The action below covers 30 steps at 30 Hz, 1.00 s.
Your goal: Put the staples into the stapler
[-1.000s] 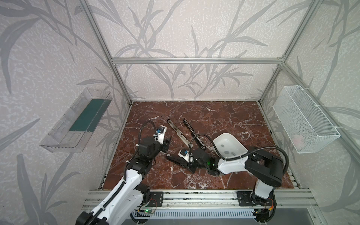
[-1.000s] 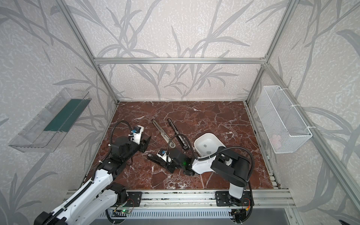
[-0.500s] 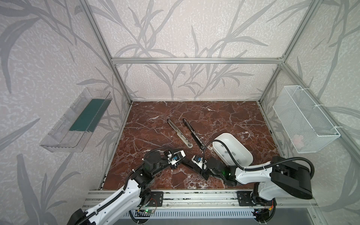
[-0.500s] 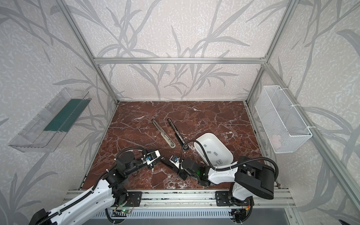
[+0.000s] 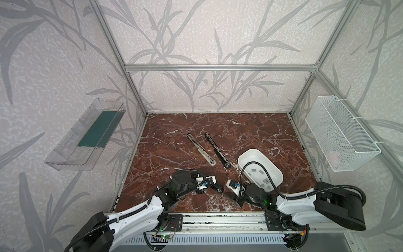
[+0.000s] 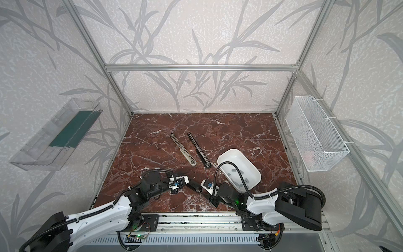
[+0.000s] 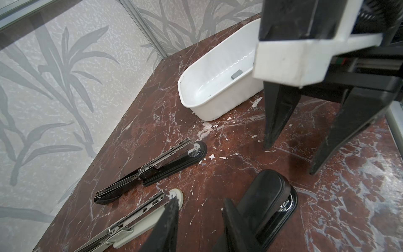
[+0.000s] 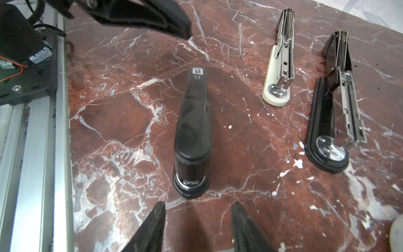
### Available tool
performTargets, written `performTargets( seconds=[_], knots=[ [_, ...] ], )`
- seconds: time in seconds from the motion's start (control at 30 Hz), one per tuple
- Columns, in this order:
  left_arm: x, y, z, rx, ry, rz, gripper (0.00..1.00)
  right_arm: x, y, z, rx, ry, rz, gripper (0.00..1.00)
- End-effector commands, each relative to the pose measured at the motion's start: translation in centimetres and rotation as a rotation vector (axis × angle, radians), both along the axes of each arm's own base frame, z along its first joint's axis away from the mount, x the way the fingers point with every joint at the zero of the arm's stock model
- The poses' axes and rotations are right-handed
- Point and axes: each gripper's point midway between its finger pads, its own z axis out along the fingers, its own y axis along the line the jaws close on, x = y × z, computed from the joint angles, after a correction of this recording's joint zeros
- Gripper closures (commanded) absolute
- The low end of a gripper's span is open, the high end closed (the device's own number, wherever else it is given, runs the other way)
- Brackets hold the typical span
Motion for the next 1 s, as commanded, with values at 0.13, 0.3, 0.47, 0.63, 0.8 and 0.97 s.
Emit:
performTargets(
  seconds=[0.13,0.3,0.47,0.63,0.8,0.97],
  knots=[
    [0.6,-0.3,0.1,0.022,-0.054,0.014,0.65,1.1,1.9,1.8,0.108,-0.081,-0.001,0.54],
    [0.5,-0.3,-0.1,0.024,-0.058,0.015,0.66,1.9,3.4,1.1,0.136,-0.083,-0.001,0.57],
    [0.8,-0.3,0.1,0.037,-0.061,0.022,0.67,2.3,4.5,-0.5,0.145,-0.063,-0.004,0.59],
    [0.7,-0.3,0.1,0.034,-0.071,0.021,0.67,2.2,4.6,-0.4,0.155,-0.061,0.004,0.59],
    [0.7,-0.3,-0.1,0.041,-0.070,0.022,0.67,2.4,4.4,-0.2,0.158,-0.065,-0.007,0.58],
    [0.6,-0.3,0.2,0.036,-0.074,0.019,0.68,2.5,5.1,-0.3,0.165,-0.057,-0.003,0.60]
  ],
)
